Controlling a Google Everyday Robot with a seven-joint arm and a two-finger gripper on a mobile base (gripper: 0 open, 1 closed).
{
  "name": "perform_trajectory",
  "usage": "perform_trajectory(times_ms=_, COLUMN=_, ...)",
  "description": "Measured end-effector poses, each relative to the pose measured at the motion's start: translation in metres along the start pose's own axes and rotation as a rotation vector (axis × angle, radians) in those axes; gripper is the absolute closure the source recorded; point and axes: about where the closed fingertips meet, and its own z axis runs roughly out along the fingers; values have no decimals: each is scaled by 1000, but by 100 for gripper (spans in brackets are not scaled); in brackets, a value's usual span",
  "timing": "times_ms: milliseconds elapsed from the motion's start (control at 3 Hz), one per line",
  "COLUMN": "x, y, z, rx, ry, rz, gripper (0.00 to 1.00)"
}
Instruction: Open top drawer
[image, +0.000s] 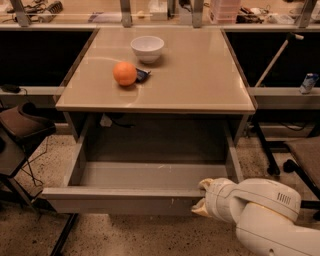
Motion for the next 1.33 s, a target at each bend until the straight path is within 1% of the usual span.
perform_trajectory(times_ms=333, x=-2, y=-2, z=-1, rx=0, ry=0, rz=0, gripper=100)
perform_trajectory(times_ms=1333, x=-1, y=5, z=-6, rx=-3, ry=-11, rz=-4, gripper=100)
